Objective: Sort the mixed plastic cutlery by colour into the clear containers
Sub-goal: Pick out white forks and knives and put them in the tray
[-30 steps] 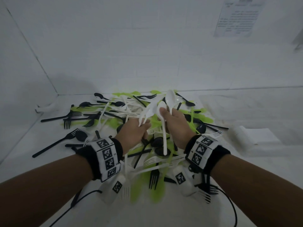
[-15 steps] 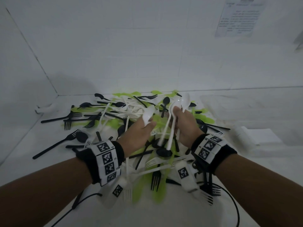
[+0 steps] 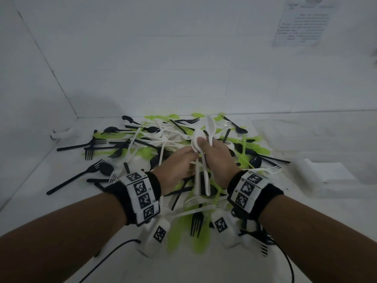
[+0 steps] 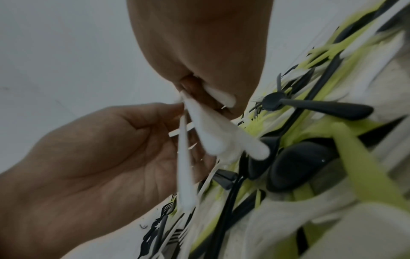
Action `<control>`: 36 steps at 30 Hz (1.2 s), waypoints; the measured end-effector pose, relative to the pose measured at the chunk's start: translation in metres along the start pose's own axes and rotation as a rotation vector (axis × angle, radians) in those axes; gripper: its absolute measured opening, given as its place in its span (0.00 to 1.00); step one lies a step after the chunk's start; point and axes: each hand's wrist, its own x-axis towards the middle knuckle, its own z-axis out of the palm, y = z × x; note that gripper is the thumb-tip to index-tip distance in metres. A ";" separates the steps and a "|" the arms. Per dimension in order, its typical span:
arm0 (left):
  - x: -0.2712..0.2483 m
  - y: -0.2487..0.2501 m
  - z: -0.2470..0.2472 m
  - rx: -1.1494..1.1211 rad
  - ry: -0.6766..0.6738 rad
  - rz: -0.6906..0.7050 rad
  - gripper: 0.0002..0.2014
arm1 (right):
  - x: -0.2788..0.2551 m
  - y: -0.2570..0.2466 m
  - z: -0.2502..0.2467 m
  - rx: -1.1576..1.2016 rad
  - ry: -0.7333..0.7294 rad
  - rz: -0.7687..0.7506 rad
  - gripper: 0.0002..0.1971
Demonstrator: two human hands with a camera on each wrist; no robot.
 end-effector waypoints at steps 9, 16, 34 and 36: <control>0.001 -0.011 -0.005 -0.115 0.027 0.008 0.17 | -0.017 -0.007 0.013 0.144 -0.116 0.071 0.17; 0.010 -0.019 -0.006 -0.277 0.056 -0.026 0.16 | -0.019 -0.018 0.011 -0.009 -0.194 0.154 0.22; 0.021 -0.019 -0.011 -0.524 0.299 -0.021 0.11 | -0.006 0.014 0.018 -0.415 0.155 -0.436 0.14; 0.024 -0.019 -0.017 -0.478 0.291 0.003 0.20 | -0.008 0.013 0.022 -0.431 0.094 -0.466 0.13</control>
